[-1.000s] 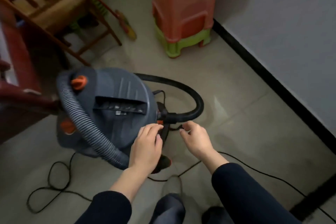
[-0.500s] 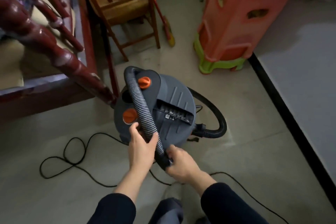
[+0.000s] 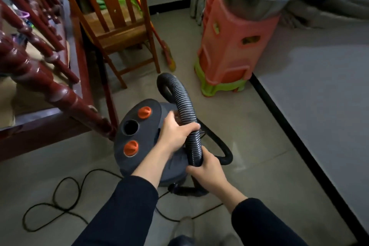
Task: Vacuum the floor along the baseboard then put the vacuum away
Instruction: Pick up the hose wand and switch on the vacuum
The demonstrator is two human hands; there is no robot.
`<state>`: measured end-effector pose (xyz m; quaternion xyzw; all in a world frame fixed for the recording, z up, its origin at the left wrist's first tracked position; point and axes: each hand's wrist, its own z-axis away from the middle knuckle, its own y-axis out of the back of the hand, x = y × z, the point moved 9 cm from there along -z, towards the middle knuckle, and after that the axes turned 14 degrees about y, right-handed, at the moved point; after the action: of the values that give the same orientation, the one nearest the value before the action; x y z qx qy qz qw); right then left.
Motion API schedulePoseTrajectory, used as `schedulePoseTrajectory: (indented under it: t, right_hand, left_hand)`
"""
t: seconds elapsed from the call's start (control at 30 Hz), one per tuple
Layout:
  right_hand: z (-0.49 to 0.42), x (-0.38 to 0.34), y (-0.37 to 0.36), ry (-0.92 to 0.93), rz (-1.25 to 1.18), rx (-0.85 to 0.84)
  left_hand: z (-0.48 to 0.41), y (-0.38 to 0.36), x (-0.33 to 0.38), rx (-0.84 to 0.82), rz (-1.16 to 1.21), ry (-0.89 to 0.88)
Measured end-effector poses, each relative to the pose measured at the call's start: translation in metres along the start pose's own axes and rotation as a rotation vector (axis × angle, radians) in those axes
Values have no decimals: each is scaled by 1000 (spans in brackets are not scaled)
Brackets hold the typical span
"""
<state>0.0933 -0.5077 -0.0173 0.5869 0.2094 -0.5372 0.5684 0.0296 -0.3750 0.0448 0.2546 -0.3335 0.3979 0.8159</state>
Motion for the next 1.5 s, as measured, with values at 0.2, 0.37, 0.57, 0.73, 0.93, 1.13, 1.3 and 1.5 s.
schedulePoseTrajectory:
  t: [0.2, 0.37, 0.57, 0.73, 0.93, 1.13, 1.3, 1.5]
  right_hand:
    - [27, -8, 105, -23, -28, 82]
    - [67, 5, 205, -108, -112, 225]
    - [111, 10, 333, -186, -255, 438]
    - [135, 18, 405, -242, -508, 542]
    - [138, 32, 451, -266, -760, 570]
    - [150, 68, 458, -341, -1091, 757]
    - [167, 89, 450, -422, -1093, 887]
    - [211, 121, 429, -663, -562, 769]
  left_hand:
    - [19, -109, 57, -292, -143, -78]
    - [48, -197, 78, -481, -64, -53]
    - [82, -292, 97, -617, -321, -89]
    - [118, -348, 53, -773, -578, -46]
    - [196, -414, -45, -1090, -704, 70]
    - [197, -412, -18, -714, -525, -136]
    - [189, -370, 36, -604, -730, -299]
    - [192, -352, 106, -476, -1337, -495]
